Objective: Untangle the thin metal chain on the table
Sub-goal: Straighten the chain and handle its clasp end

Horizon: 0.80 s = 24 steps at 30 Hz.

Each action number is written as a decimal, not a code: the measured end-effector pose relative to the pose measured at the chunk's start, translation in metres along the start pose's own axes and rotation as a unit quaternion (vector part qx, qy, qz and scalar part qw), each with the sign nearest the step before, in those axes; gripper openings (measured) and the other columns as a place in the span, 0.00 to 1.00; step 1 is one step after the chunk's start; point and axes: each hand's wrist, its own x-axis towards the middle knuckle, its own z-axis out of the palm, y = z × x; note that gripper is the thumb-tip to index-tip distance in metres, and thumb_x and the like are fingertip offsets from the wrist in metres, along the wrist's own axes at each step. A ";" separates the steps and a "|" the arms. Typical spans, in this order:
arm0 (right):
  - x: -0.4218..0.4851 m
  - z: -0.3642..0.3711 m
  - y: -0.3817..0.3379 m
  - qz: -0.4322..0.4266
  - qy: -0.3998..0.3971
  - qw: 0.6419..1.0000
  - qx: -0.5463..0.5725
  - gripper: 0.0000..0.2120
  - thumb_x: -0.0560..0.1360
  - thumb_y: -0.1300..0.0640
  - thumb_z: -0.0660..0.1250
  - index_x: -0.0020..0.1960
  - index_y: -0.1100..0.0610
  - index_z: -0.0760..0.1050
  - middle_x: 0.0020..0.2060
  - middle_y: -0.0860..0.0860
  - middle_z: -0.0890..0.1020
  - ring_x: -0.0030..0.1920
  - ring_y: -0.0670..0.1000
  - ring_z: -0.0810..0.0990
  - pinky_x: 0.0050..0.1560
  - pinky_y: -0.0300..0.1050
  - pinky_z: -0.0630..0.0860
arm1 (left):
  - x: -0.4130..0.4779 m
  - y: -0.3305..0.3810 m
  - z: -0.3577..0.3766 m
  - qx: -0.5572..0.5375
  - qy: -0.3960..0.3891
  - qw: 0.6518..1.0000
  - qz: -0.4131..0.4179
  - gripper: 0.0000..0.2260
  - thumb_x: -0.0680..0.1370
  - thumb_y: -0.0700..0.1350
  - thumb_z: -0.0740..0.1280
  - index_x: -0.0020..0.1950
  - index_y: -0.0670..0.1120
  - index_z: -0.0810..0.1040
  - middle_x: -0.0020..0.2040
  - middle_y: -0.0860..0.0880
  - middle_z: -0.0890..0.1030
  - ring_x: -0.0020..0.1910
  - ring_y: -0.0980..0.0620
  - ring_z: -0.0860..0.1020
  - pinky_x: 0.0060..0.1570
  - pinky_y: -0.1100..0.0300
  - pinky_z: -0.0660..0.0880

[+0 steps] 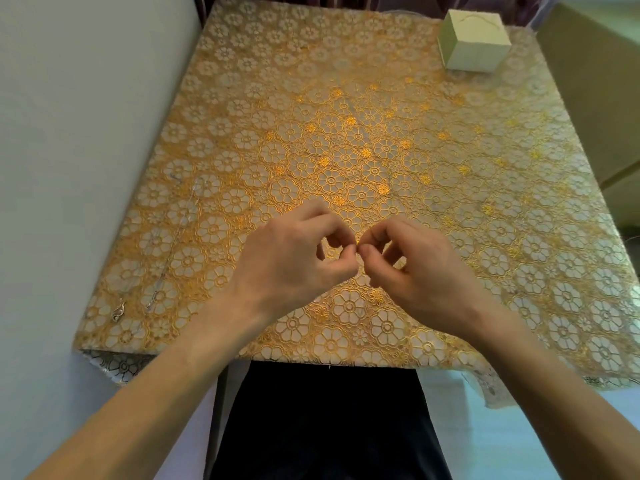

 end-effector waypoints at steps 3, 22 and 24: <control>0.009 -0.013 -0.003 0.108 -0.125 0.976 0.144 0.06 0.81 0.53 0.63 0.48 0.54 0.75 0.40 0.48 0.80 0.38 0.47 0.84 0.37 0.45 0.82 | 0.008 -0.004 -0.003 0.063 -0.005 0.994 0.093 0.07 0.75 0.52 0.68 0.43 0.51 0.82 0.42 0.57 0.78 0.33 0.55 0.75 0.31 0.55 0.76; -0.009 0.023 0.019 0.098 0.032 0.989 0.110 0.03 0.79 0.57 0.66 0.46 0.53 0.73 0.32 0.47 0.78 0.25 0.46 0.72 0.26 0.39 0.66 | 0.011 -0.006 0.023 -0.172 -0.184 0.946 -0.203 0.04 0.75 0.49 0.70 0.40 0.51 0.80 0.33 0.59 0.79 0.30 0.62 0.75 0.32 0.68 0.70; -0.009 0.027 0.023 0.149 0.042 0.973 0.169 0.03 0.77 0.59 0.67 0.45 0.55 0.75 0.36 0.48 0.80 0.28 0.44 0.74 0.29 0.40 0.68 | 0.009 -0.005 0.025 -0.142 -0.175 0.957 -0.181 0.05 0.75 0.48 0.72 0.39 0.52 0.80 0.34 0.58 0.79 0.31 0.63 0.75 0.31 0.71 0.69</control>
